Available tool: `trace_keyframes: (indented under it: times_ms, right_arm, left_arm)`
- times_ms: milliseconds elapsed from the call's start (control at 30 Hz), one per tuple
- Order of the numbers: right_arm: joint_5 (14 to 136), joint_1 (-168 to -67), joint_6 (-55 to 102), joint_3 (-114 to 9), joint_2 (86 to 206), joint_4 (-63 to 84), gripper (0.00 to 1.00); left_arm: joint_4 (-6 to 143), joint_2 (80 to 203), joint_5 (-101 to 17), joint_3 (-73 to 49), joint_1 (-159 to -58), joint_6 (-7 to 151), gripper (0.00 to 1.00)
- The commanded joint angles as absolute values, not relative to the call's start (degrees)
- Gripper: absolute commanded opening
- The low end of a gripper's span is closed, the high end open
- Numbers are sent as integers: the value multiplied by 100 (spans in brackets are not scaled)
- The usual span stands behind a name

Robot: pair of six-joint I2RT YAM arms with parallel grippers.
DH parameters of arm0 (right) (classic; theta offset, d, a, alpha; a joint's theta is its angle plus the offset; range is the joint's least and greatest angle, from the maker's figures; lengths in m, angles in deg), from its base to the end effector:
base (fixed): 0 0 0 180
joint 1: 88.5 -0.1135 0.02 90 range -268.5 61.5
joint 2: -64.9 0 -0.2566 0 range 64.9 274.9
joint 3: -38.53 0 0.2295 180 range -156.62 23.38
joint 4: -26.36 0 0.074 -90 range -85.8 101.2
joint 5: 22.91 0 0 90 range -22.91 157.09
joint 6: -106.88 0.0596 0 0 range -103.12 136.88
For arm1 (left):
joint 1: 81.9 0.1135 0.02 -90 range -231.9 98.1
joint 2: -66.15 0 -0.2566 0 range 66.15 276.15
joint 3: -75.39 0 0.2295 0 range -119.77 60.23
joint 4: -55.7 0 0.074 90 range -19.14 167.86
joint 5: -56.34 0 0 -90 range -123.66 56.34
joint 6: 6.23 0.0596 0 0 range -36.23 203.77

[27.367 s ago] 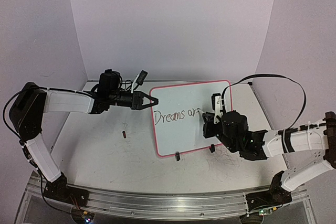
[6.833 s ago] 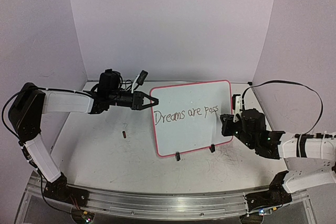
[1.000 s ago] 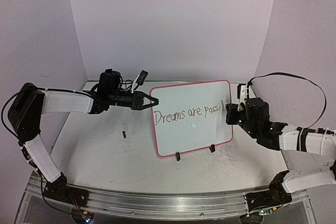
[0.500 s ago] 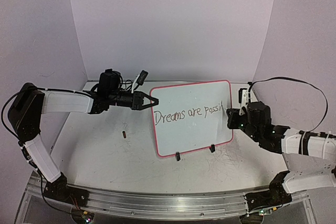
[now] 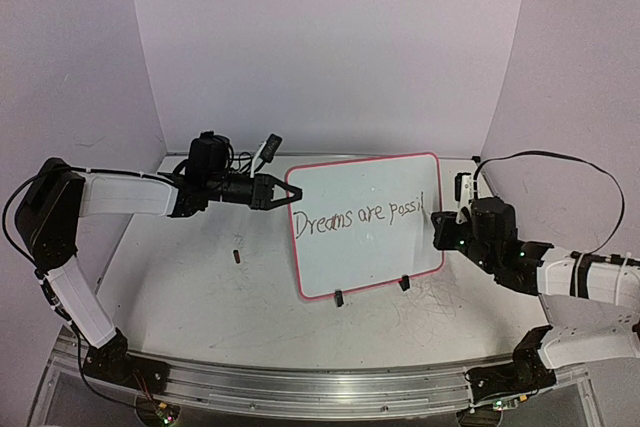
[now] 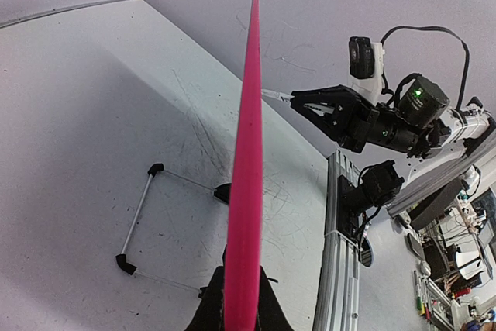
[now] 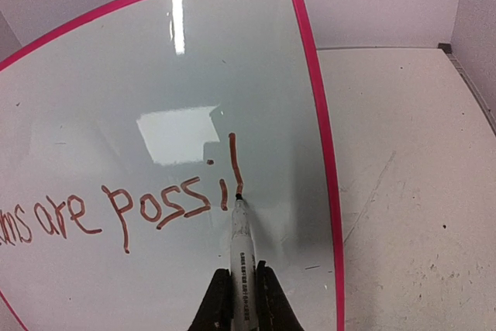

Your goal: Write a sentence on the whiteboard

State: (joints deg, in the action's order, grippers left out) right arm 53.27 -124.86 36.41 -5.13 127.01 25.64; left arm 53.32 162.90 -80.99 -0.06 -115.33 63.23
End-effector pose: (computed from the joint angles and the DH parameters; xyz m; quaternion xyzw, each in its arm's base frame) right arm 0.2035 0.1321 0.2244 -0.0494 0.8105 0.1830 0.5542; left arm 0.2865 -0.2416 0.2479 0.3155 0.7144 -0.5326 0.3262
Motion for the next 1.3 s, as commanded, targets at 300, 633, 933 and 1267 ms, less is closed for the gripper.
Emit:
trace_keyframes:
  times_ms: [300,633,933,1267]
  right_arm:
    - [5431,-12470,3733,-422,12662,2419,0]
    - [5302,-12471,3730,-276,12709,3234,0]
    - [5212,-12472,3629,-347,12788,3447,0]
    - [4880,-12472,3712,-413,12827,3245,0]
  left_arm:
    - [5486,16158,-7931,-103,-11538,6478,0]
    - [5486,16141,-7905,-94,-11538,6487,0]
    - [5486,16125,-7903,-86,-11538,6496,0]
    - [5486,16129,-7916,-95,-11538,6496,0]
